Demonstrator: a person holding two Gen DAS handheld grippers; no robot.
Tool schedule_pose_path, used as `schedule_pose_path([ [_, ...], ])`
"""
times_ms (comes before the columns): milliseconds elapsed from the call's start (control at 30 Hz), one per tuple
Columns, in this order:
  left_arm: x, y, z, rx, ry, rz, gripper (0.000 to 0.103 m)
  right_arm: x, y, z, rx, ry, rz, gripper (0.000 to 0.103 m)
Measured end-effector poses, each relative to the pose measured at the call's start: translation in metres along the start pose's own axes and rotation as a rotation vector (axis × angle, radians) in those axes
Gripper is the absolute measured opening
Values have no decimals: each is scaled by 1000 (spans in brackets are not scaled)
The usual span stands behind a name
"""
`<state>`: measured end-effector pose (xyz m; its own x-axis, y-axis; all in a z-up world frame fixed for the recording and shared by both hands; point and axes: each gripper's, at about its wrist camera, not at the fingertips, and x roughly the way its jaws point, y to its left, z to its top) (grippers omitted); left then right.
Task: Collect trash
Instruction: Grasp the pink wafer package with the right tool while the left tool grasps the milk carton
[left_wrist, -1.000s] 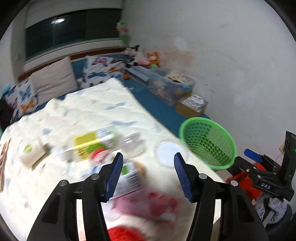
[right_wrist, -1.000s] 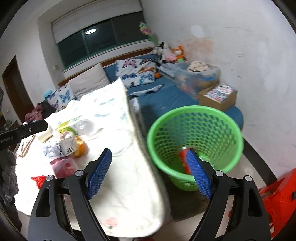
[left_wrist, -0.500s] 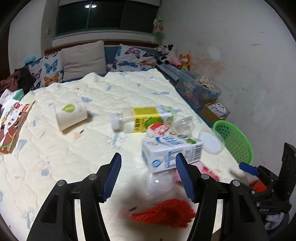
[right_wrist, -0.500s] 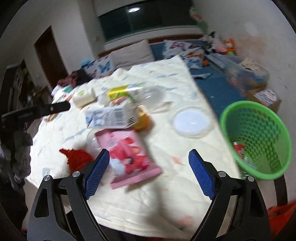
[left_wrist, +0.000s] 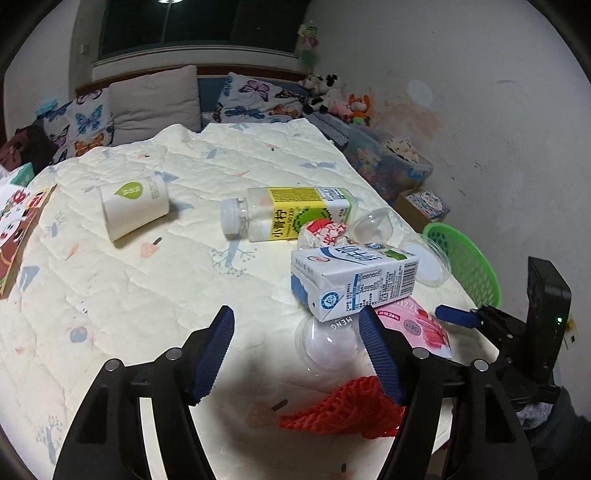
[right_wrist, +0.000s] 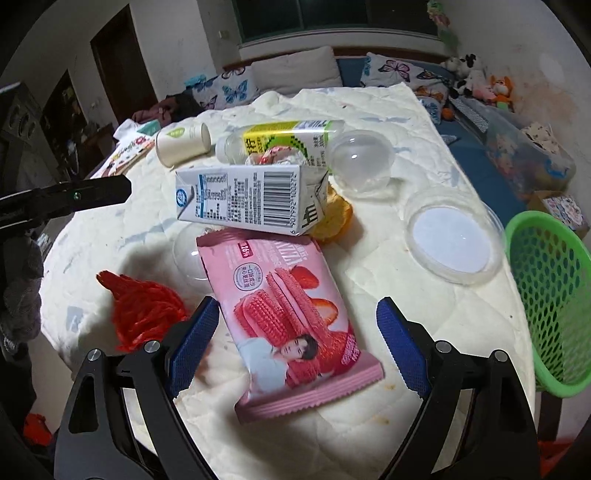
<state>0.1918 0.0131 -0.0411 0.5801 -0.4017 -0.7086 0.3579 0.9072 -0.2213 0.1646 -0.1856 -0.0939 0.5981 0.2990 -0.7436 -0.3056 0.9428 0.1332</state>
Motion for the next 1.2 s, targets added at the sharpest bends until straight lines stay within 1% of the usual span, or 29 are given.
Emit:
schedule_pose_path([
  [33,2,-2,1,19,8,-16,69,2,2,-1,-13,10,-2,80],
  [67,4,-3,2,33,10,-21,70,3,3,-1,-19,13,-4,79],
  [133,7,-6,4,75,13,-22,72,3,4,-2,-24,18,1,72],
  [200,10,-9,8,117,16,-36,75,1,3,-5,-22,20,1,71],
  [267,14,-12,13,157,29,-66,79,-2,2,-6,-17,19,-2,70],
  [333,21,-15,20,208,34,-65,80,-6,2,-8,-14,21,-2,69],
  [367,24,-16,23,232,41,-77,80,-10,2,-9,-14,16,-7,69],
  [467,36,-20,32,301,75,-141,83,-20,0,-13,-7,15,-18,69],
  [600,53,-23,44,396,99,-193,84,-38,-3,-19,17,0,-33,69],
  [633,55,-23,46,403,102,-204,84,-44,-4,-21,30,-5,-40,69],
  [700,64,-20,51,407,129,-266,85,-53,-6,-23,55,-14,-43,69],
  [767,70,-18,55,416,144,-305,85,-61,-9,-25,80,-30,-55,69],
  [833,75,-16,56,424,150,-321,85,-67,-10,-26,99,-41,-63,69],
  [867,80,-13,58,419,164,-354,85,-70,-9,-26,106,-45,-68,69],
  [933,86,-9,60,410,175,-382,86,-73,-8,-25,116,-49,-81,69],
  [967,90,-6,62,403,191,-413,86,-74,-8,-24,123,-53,-84,69],
  [1000,93,-4,63,399,197,-426,86,-74,-8,-23,125,-53,-84,69],
  [1200,110,1,69,399,236,-523,89,-73,-1,-15,119,-57,-109,69],
])
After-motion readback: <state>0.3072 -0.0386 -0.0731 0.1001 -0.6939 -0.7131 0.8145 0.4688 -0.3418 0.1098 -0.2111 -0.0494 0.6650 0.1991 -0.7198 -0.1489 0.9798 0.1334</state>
